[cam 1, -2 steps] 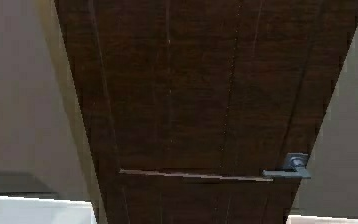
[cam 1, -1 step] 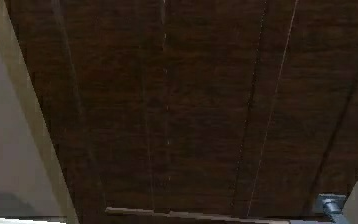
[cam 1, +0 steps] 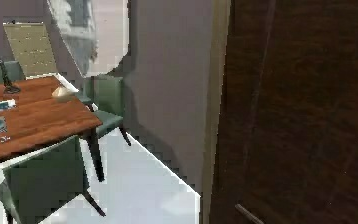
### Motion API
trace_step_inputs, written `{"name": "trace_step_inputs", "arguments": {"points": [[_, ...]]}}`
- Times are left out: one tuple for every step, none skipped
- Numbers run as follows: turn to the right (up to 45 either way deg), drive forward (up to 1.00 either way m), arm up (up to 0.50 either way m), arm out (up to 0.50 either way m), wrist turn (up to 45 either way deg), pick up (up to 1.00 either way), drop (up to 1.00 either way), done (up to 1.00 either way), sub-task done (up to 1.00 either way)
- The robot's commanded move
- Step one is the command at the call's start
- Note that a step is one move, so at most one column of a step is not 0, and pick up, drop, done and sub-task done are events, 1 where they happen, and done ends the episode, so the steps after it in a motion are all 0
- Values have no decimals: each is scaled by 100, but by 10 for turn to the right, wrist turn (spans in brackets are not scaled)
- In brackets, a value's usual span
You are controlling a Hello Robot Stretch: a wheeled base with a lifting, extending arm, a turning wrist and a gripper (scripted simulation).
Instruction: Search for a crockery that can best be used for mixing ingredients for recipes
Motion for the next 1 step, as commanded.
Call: {"name": "trace_step_inputs", "arguments": {"points": [[-390, 0, 0, 0, 0, 0, 0, 0, 0]]}}
